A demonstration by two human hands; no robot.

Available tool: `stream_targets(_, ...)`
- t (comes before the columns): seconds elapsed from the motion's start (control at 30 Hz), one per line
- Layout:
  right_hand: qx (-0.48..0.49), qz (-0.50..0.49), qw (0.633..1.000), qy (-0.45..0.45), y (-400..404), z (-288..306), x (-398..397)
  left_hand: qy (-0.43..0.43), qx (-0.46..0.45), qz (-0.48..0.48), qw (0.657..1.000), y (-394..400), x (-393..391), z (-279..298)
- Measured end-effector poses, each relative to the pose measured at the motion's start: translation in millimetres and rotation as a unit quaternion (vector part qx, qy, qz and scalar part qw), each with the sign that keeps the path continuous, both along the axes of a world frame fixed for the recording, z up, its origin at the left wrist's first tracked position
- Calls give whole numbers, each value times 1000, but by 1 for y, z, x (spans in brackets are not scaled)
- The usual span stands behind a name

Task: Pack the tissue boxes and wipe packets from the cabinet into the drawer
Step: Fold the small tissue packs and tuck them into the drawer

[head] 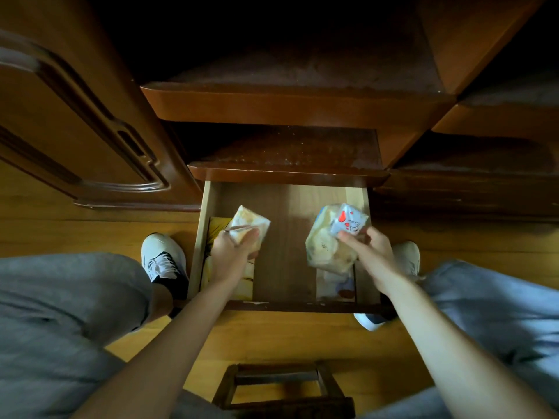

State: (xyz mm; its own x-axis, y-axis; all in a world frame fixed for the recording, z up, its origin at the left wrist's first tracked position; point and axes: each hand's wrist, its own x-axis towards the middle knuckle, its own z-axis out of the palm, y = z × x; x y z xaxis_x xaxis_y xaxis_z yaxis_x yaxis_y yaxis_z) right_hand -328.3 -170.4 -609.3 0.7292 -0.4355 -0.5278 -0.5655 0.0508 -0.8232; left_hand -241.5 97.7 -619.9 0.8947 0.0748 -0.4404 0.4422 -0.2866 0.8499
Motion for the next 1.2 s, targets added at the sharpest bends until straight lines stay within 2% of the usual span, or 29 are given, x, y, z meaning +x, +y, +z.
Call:
stream_targets(0.13,-52,54,996,57,-3,-18,-3,-82,136,-94,983,7,3,-3)
stream_targets(0.2,-31,79,993,79,5,-30,-4,-100,152,-107,977,10,3,-3)
stream_targets(0.37,29,154,983,93,38,-57,9,-82,147,-49,985,33,11,1)
stream_targets(0.43,27,215,969,119,57,-66,20,-87,157,-35,983,39,13,-1)
stream_targets(0.53,-16,354,920,169,84,-82,32,-91,163,-46,981,45,9,-2)
stream_targets(0.6,-59,392,900,180,90,-89,35,-89,171,-63,979,48,6,-3)
stream_targets(0.77,-70,255,955,137,76,-72,37,-61,116,-98,987,46,6,-5)
stream_targets(0.8,-57,224,965,124,74,-65,39,-46,100,-106,988,43,5,-6)
stream_targets(0.87,33,168,981,94,75,-50,46,-23,75,-107,991,37,3,-6)
stream_targets(0.97,141,128,980,59,83,-32,53,15,7,-79,997,29,2,0)
stream_targets(1.07,157,136,977,48,93,-21,54,44,-78,-77,993,26,0,8)
stream_targets(1.2,167,122,977,43,95,-10,49,71,-82,-66,992,25,-1,14)
